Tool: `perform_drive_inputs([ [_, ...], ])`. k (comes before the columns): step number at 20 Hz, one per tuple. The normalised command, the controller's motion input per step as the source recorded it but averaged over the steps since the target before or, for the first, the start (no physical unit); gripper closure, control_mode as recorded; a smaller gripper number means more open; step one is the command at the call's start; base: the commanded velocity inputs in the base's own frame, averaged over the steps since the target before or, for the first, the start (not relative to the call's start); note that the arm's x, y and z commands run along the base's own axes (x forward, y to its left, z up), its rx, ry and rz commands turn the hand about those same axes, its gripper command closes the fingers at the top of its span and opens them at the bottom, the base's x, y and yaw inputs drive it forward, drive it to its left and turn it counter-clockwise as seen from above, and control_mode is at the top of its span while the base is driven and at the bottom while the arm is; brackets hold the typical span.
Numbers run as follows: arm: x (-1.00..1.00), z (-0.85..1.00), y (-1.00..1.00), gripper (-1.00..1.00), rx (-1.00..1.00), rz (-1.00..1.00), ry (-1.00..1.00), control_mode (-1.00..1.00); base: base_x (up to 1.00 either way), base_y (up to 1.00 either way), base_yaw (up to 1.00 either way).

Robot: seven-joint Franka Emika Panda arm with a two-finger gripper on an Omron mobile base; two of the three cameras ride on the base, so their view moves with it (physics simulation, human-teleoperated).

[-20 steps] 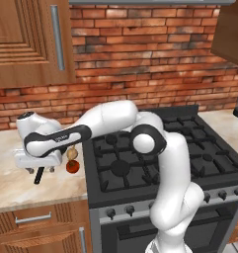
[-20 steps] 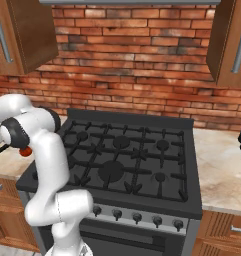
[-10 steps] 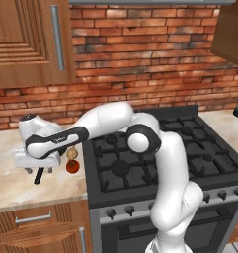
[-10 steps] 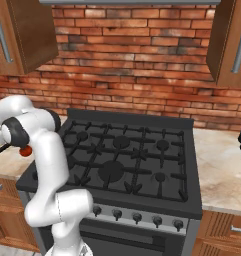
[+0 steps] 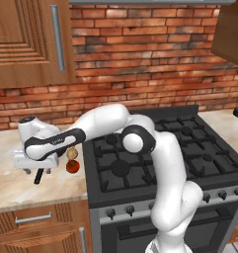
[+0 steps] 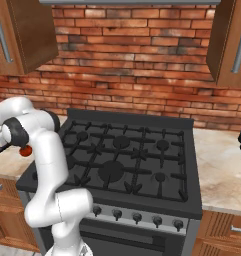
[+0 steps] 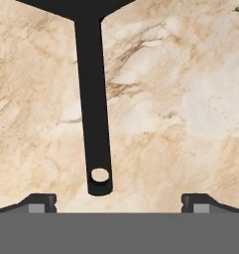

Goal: Place the pan on the front right burner on the stove. Then place the tomato and the onion in the pan and turn on the front right burner.

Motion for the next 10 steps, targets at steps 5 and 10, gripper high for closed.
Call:
perform_drive_inputs([
  [5,0.14,-0.08,0.03,-1.00,0.00,0.00,0.00,-1.00,0.00,0.00,0.00],
  [10,0.12,-0.09,0.02,-1.00,0.00,0.00,0.00,-1.00,0.00,0.00,0.00],
])
